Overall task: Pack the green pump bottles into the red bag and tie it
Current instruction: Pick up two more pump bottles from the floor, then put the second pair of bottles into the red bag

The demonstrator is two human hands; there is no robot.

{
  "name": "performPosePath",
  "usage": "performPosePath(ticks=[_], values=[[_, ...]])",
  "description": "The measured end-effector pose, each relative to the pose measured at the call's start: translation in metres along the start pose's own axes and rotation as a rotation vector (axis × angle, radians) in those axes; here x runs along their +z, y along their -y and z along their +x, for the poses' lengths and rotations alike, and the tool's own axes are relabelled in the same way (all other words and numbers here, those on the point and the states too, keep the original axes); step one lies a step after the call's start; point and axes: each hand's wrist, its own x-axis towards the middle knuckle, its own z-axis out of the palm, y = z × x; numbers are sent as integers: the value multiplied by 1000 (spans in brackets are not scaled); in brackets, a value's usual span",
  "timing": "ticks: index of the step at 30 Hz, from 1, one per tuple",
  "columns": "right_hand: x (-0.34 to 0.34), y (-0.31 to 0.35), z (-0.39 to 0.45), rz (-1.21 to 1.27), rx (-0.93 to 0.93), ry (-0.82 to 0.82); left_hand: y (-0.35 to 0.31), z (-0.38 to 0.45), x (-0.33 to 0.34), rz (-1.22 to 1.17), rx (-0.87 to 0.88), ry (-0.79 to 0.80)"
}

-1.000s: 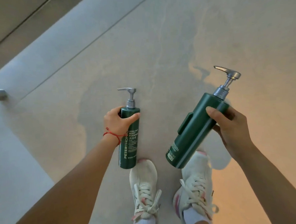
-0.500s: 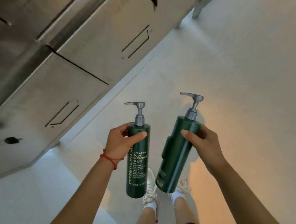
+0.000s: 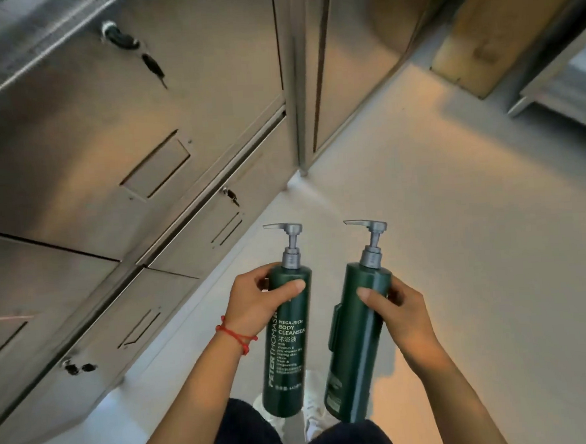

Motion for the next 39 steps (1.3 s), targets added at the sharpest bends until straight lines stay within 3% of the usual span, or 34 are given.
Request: performPosePath(ticks=[10, 23, 29, 39], values=[[-69, 91, 8, 75, -81, -235, -124, 40, 54, 51, 108, 70], [-146, 216, 122, 168, -144, -436, -270, 189, 143, 90, 220, 274], [-203, 268, 172, 198, -195, -529, -334, 250, 208, 124, 265, 368], [-318, 343, 242, 137, -294, -549, -418, 314, 332, 102, 385, 447]])
